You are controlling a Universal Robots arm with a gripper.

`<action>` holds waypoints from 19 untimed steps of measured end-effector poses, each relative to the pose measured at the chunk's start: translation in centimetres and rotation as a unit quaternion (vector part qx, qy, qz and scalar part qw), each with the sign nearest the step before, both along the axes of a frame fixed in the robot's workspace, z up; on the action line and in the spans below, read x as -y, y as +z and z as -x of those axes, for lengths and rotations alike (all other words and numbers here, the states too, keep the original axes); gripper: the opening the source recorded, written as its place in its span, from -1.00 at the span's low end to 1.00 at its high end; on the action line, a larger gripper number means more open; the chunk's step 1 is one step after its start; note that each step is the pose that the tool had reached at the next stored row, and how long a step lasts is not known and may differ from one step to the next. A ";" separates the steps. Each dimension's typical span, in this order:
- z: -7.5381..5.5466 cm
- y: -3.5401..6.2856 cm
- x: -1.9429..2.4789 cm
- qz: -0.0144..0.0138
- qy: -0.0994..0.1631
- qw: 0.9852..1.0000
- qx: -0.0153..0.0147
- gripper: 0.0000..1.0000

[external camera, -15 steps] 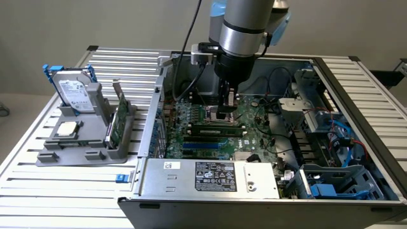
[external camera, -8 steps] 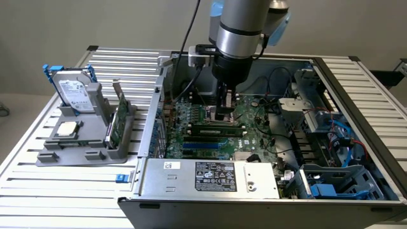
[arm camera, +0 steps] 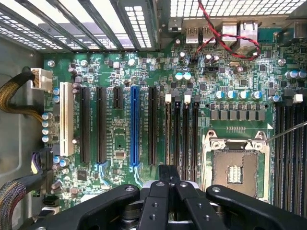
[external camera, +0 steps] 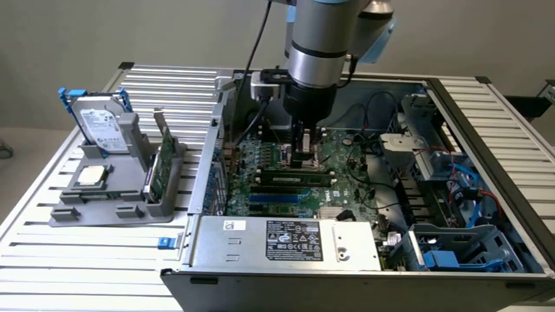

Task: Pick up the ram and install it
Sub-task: 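Press down the ram until it locks into place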

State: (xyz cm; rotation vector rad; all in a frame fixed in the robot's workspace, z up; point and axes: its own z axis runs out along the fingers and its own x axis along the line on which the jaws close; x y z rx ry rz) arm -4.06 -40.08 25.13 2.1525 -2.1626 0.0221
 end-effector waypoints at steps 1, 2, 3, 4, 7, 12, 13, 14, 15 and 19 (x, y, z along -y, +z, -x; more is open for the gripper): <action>0.0 -0.18 0.00 0.000 0.000 1.000 0.001 -0.79; 0.1 -0.36 0.00 0.000 0.001 1.000 0.002 -0.79; 0.1 -0.55 0.00 0.000 0.001 1.000 0.003 -0.79; 0.1 -0.72 0.00 0.000 0.002 1.000 0.004 -0.79; 0.2 -1.20 -0.01 0.000 0.002 1.000 0.007 -0.79; 0.5 -1.42 -0.26 0.000 0.003 1.000 0.008 -0.79; 0.5 -1.43 -0.31 0.000 0.003 1.000 0.008 -0.79; 0.5 -1.44 -0.34 0.000 0.003 1.000 0.008 -0.79; 0.5 -1.48 -0.37 0.000 0.003 1.000 0.008 -0.79; 0.5 -1.56 -0.46 0.000 0.003 1.000 0.008 -0.79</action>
